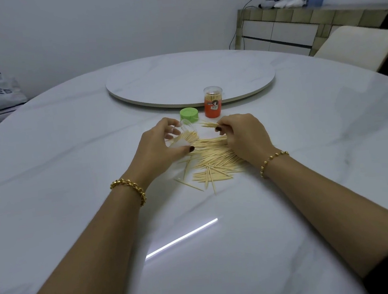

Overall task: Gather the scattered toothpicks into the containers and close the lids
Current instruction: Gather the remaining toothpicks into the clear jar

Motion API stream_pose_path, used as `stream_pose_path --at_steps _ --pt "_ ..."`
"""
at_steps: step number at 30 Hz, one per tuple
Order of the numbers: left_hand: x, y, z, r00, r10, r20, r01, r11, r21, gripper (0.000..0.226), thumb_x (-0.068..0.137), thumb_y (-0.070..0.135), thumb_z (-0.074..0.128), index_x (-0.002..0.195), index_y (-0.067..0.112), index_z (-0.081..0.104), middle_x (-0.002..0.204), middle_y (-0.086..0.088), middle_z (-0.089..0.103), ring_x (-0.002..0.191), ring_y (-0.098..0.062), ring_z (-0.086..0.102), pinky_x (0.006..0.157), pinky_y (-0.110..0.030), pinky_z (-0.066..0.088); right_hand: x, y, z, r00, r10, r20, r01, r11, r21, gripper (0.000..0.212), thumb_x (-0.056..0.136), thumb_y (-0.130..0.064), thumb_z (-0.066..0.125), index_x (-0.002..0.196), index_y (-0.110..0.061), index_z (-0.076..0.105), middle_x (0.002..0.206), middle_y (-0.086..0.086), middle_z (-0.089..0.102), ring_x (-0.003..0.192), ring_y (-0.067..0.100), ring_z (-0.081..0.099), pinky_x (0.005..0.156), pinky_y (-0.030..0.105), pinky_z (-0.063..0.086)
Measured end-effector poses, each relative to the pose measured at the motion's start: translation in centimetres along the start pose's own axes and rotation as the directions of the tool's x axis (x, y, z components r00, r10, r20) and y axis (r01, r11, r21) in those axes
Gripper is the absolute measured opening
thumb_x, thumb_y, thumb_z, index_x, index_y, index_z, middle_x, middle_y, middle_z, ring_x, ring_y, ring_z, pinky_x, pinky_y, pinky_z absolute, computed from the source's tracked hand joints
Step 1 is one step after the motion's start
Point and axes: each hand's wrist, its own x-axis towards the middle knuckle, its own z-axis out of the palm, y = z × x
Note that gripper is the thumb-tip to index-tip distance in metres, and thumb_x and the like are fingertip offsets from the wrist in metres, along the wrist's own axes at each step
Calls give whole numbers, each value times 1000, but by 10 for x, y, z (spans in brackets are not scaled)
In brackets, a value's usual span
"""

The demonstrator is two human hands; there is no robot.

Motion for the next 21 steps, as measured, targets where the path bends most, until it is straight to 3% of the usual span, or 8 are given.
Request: stream_pose_path --at_steps 5,9,13,21 --pt "1 -1 -1 1000 -8 -8 8 1000 3 54 73 28 82 118 22 54 111 5 61 105 -12 57 72 -9 37 -3 -13 -7 998 -48 -48 56 985 165 23 91 -3 47 88 -14 67 76 -4 65 67 15 57 64 29 47" --pt "1 -2 -2 1000 -7 -22 7 1000 -9 53 72 28 82 116 22 55 109 5 62 104 -12 57 74 -13 39 -4 -20 -3 992 -124 5 123 986 114 21 90 0 49 87 -11 67 80 1 60 73 22 55 64 34 47" --pt "1 -1 -1 1000 -5 -15 5 1000 7 53 71 28 83 116 23 55 108 6 62 103 -12 57 73 -11 39 -3 -25 1 992 -107 71 103 993 51 23 89 4 51 89 -15 64 87 4 58 77 24 54 67 41 49" --pt "-2 1 0 1000 -4 -12 4 1000 21 53 72 28 82 117 22 55 107 6 61 102 -11 56 73 -12 38 -6 -46 -11 984 -55 171 67 996 -64 35 85 12 45 111 -7 58 109 8 48 85 25 53 69 26 40"
